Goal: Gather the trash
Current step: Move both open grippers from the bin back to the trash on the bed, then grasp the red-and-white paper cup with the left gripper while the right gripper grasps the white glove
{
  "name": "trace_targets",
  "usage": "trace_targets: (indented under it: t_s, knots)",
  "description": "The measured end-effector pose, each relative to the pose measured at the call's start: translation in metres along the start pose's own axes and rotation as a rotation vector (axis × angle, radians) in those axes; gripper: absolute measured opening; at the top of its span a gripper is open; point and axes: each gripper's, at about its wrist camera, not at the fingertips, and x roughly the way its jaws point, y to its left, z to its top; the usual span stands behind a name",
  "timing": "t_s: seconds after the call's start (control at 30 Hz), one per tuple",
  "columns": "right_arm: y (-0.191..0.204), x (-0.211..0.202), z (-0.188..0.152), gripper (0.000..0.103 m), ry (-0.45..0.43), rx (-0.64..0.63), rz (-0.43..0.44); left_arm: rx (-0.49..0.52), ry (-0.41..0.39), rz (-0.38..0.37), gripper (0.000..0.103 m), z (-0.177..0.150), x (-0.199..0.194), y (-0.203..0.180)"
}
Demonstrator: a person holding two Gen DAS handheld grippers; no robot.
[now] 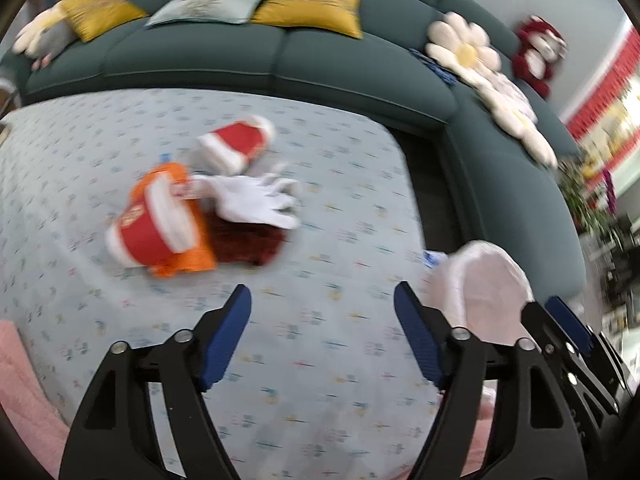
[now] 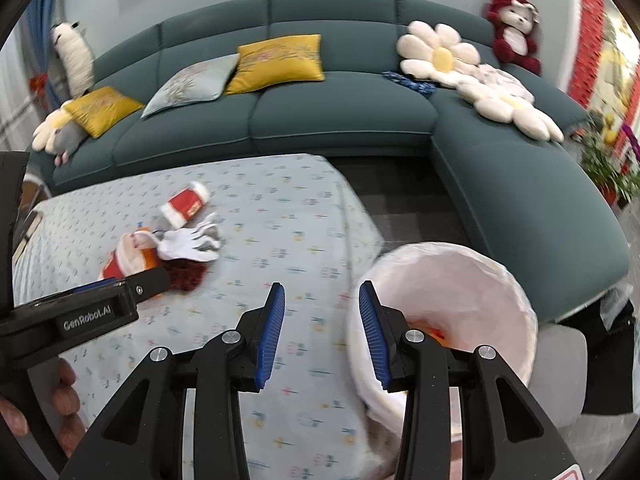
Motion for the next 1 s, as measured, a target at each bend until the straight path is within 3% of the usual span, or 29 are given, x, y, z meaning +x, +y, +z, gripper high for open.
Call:
trace_targets:
  t_s: [0.37, 0.9, 1.0]
  knots:
    - [0.08, 0.025, 0.012, 0.038, 0.036, -0.1, 0.077, -0.153, 0.015, 0.119, 0.072, 0.016, 0.008, 0.095]
    - [0.157, 0.085, 0.034, 0.038, 0.107, -0.171, 0.142, -0.303, 0.152, 0.081, 0.075, 0.049, 0.07, 0.144]
    - [0.166, 0.1, 0.035, 0.038, 0.128, -0.179, 0.149, -0.326, 0.172, 0.094, 0.083, 0.053, 0.082, 0.149]
